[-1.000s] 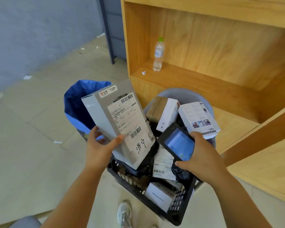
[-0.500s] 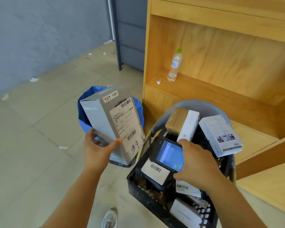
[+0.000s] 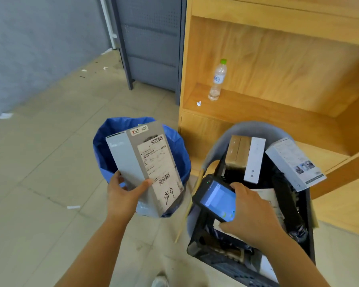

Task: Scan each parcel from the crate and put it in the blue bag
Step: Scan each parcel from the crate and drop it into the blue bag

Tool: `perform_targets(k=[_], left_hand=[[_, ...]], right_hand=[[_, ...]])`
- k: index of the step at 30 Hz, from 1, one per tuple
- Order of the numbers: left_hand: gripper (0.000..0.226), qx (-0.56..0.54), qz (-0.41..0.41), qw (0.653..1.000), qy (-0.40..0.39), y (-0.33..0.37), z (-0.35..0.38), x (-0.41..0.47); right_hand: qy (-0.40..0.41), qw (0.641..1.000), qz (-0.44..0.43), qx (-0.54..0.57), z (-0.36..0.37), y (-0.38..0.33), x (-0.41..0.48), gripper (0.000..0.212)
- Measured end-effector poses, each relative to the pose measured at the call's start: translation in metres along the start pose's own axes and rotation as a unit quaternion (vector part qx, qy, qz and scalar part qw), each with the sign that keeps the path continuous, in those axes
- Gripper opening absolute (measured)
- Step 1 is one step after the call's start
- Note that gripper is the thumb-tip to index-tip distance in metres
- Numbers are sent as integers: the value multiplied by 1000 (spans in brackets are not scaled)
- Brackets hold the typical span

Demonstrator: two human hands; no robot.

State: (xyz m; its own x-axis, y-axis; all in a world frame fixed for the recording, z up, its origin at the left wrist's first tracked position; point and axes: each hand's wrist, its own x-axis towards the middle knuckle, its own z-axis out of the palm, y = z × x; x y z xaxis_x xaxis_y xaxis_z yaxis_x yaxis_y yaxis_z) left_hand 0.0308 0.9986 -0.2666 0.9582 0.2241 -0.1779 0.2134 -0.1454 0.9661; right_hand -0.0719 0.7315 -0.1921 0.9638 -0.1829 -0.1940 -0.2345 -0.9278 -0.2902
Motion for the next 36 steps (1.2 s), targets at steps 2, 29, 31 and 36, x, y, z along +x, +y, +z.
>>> perform_targets(k=[2, 29, 31, 36], left_hand=[[54, 9, -13, 1000, -1, -8, -6, 4], [71, 151, 35, 983, -95, -60, -46, 241], [80, 174, 42, 976, -122, -73, -39, 272], [97, 263, 75, 941, -198, -116, -13, 322]], right_hand=[[5, 1000, 15, 6, 7, -2, 2, 79], [17, 981, 187, 46, 119, -98, 155, 88], [18, 977, 203, 55, 137, -107, 166, 87], [11, 976, 214, 42, 186, -115, 188, 91]])
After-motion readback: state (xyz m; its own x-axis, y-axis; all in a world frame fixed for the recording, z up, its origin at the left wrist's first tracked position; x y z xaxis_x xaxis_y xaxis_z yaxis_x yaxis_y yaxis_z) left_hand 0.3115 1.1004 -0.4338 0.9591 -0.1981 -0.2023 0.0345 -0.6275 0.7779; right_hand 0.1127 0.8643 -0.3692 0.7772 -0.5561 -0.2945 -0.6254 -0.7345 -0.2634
